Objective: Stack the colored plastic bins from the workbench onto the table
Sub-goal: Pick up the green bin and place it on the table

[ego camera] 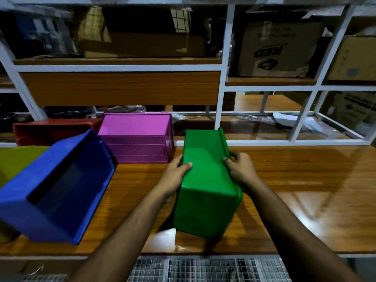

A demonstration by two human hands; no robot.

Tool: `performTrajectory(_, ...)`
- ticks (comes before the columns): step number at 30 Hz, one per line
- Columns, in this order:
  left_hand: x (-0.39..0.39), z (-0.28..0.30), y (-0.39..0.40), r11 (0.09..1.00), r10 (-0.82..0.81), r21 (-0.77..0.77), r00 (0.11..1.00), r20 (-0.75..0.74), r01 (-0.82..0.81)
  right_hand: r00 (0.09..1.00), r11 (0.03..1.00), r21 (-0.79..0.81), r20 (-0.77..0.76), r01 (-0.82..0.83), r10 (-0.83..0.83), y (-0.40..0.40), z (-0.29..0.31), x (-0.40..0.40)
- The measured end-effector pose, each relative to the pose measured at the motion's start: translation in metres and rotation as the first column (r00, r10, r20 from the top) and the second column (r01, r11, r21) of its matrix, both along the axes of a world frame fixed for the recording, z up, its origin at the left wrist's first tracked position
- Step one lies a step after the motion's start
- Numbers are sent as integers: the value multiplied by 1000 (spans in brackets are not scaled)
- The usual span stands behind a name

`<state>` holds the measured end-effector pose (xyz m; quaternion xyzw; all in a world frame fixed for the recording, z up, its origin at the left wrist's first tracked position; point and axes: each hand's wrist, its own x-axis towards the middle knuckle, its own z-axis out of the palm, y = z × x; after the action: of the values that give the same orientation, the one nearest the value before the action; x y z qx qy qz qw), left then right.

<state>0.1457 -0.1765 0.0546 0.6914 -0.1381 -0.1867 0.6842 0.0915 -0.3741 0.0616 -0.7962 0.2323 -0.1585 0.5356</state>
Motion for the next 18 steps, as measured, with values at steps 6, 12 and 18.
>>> performTrajectory(6,-2,-13,4,962,-156,255,960,234,94,996,973,-227,-74,25,-43,11,11,-3)
performTrajectory(12,-7,-2,-3,845,-208,525,841,500,-104,991,983,-180,-122,27,-49,20,21,-7)
performTrajectory(18,-8,11,6,836,-273,536,762,587,-113,986,986,-44,-60,-161,159,31,26,-8)
